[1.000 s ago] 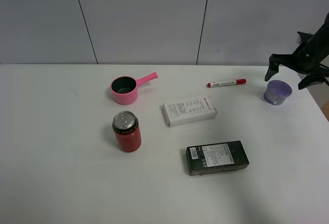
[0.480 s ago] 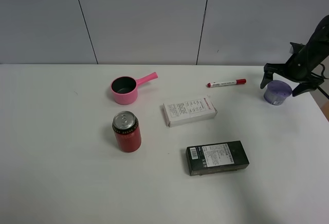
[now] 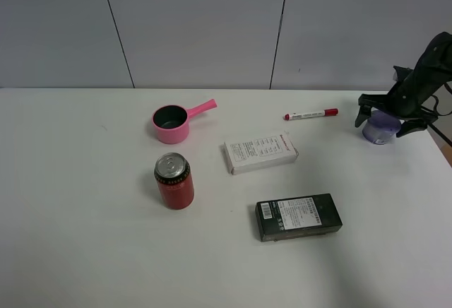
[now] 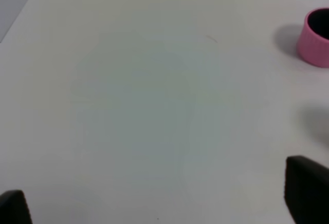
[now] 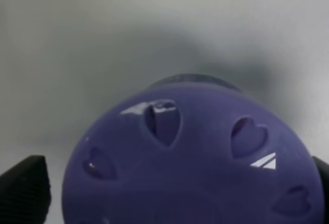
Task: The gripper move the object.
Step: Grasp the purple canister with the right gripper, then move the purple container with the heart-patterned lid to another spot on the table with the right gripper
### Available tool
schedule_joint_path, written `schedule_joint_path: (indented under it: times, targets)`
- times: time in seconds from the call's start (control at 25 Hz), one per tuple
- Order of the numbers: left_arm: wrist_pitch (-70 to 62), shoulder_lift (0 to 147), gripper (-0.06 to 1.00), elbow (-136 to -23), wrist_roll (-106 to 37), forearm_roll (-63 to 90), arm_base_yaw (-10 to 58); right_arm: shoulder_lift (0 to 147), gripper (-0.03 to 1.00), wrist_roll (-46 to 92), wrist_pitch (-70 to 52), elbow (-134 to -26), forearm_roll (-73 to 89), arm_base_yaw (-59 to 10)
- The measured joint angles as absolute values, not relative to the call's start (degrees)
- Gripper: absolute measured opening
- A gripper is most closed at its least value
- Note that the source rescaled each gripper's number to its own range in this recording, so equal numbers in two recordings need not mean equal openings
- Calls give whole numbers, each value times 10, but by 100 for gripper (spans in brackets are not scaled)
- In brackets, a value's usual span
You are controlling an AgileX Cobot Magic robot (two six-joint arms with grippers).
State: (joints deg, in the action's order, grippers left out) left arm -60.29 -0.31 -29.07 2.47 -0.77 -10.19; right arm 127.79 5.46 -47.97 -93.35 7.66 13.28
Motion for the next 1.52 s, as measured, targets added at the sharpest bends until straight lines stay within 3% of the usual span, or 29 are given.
schedule_joint_path:
  times: [0.04,0.16,0.64,1.08,1.52]
  targets:
    - [-603,-3,100,-291,25,-8,-102,1279,59,55,-480,-933,77,133]
    - [-603,-3,100,-291,25,-8,-102,1279,0,55,-480,-933,76,133]
    - [-603,-3,100,-291,25,-8,-102,1198,2,97,-580,-942,35,106]
    - [-603,-3,100,-291,25,-8,-102,1134,2,166,-598,-978,77,-82]
    - [-603,-3,100,-291,25,-8,-102,1285,2,155,-676,-1234,77,-213]
